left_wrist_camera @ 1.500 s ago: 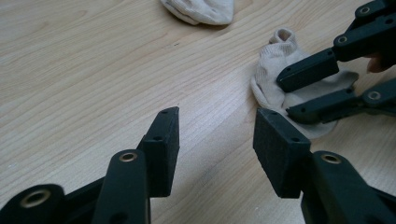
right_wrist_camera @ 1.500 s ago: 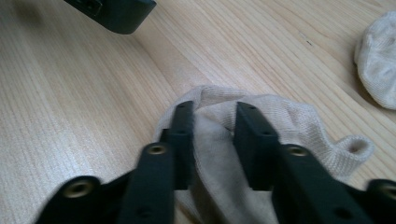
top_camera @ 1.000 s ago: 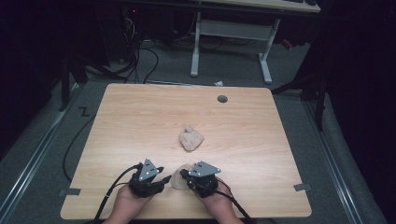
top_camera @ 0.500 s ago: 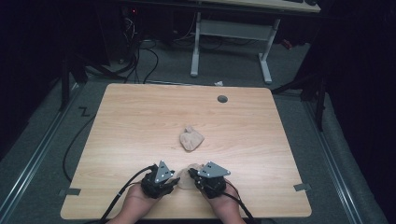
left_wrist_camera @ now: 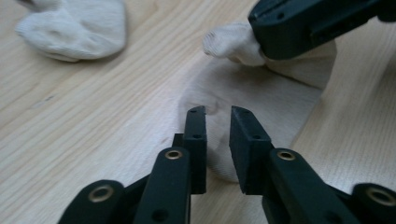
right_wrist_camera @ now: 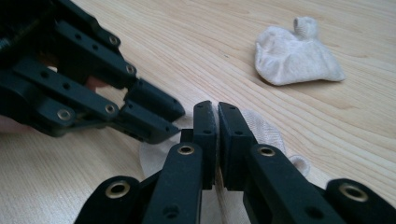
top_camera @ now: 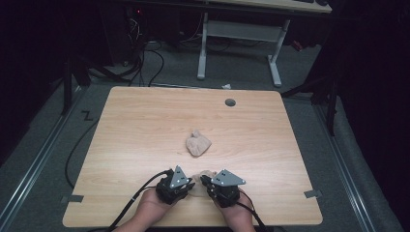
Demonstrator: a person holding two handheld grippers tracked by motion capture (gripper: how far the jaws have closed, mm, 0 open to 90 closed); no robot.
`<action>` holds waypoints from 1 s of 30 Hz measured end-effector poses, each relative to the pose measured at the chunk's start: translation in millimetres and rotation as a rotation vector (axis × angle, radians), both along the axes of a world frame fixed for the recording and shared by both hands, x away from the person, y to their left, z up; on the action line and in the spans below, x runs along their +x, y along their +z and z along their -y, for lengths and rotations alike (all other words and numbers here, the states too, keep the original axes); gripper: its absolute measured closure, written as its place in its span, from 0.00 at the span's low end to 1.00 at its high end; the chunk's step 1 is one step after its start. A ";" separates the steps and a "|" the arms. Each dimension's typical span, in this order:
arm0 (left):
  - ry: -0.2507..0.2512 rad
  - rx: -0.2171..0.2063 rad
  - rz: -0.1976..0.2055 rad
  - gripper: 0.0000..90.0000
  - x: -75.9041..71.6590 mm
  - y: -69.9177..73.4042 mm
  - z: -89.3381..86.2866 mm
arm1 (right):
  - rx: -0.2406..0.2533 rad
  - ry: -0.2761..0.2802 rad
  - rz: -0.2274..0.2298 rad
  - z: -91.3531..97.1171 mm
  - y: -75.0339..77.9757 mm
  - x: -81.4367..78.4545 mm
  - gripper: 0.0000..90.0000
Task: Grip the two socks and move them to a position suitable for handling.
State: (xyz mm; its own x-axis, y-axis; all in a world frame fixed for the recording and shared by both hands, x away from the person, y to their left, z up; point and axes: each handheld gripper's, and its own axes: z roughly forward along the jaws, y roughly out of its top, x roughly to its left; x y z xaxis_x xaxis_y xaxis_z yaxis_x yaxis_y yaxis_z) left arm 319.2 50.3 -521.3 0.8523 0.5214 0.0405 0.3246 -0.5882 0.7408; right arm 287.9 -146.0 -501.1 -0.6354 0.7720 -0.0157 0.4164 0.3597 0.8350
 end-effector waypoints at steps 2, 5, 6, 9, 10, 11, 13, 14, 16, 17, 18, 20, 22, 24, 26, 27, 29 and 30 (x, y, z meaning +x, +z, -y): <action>-0.005 0.036 -0.006 0.88 0.7 -3.5 2.1 | -0.002 -0.010 0.004 3.0 0.8 -1.2 0.96; -0.002 0.028 -0.012 0.88 2.2 -3.6 0.8 | 0.004 -0.030 0.005 9.8 1.3 -3.4 0.96; -0.002 0.030 -0.009 0.88 2.7 -3.7 0.3 | 0.003 -0.039 0.006 13.7 1.4 -4.1 0.96; 0.003 0.038 -0.004 0.87 4.2 -3.5 -2.7 | 0.005 -0.073 0.001 28.0 1.0 -7.1 0.96; 0.005 0.041 -0.003 0.87 4.6 -3.4 -3.8 | 0.000 -0.087 0.000 34.7 0.4 -8.6 0.96; 0.010 0.044 -0.001 0.87 5.1 -3.4 -5.6 | -0.003 -0.096 -0.002 39.0 -0.3 -9.3 0.95; 0.018 0.045 -0.003 0.86 6.1 -3.3 -9.3 | -0.018 -0.142 -0.007 51.7 -2.9 -11.1 0.92; 0.021 0.042 -0.008 0.86 6.8 -3.3 -11.3 | -0.021 -0.159 -0.017 57.0 -4.0 -10.9 0.90; 0.030 0.040 -0.013 0.86 7.7 -3.0 -14.6 | -0.023 -0.185 -0.017 65.1 -4.9 -10.1 0.88; 0.031 0.043 -0.014 0.86 8.2 -2.4 -16.1 | -0.023 -0.185 -0.017 66.5 -4.3 -9.8 0.88; 0.034 0.043 -0.014 0.85 8.3 -1.6 -17.3 | -0.021 -0.185 -0.012 66.4 -3.6 -9.3 0.88; 0.040 0.023 -0.007 0.84 8.4 2.4 -19.6 | -0.036 -0.177 0.001 63.2 -2.4 -8.4 0.90; 0.045 -0.011 0.002 0.84 8.2 7.1 -20.0 | -0.057 -0.171 0.016 59.9 -1.7 -4.4 0.90; 0.039 -0.014 0.004 0.84 8.4 8.2 -18.0 | -0.053 -0.178 0.015 60.8 -1.0 -3.4 0.91; 0.035 0.004 0.003 0.84 9.7 4.3 -14.2 | -0.043 -0.182 -0.002 63.7 -1.7 0.5 0.94; 0.036 0.011 -0.003 0.84 10.6 2.9 -13.6 | -0.047 -0.174 -0.034 63.7 -5.8 3.3 0.96; 0.038 0.028 -0.006 0.84 12.4 0.3 -13.1 | -0.078 -0.154 -0.077 62.0 -13.5 7.8 0.97; 0.041 0.030 -0.013 0.84 13.1 -0.6 -13.7 | -0.087 -0.147 -0.092 60.8 -16.3 9.2 0.97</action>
State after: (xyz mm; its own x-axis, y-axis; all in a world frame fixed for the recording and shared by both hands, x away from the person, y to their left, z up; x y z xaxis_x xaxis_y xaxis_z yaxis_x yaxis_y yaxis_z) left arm 332.3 64.0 -521.9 0.8311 0.5543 0.0462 0.3577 -0.5962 0.7187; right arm 297.1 -206.8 -517.4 -0.5176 0.8550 -0.0338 0.5430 0.3587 0.7593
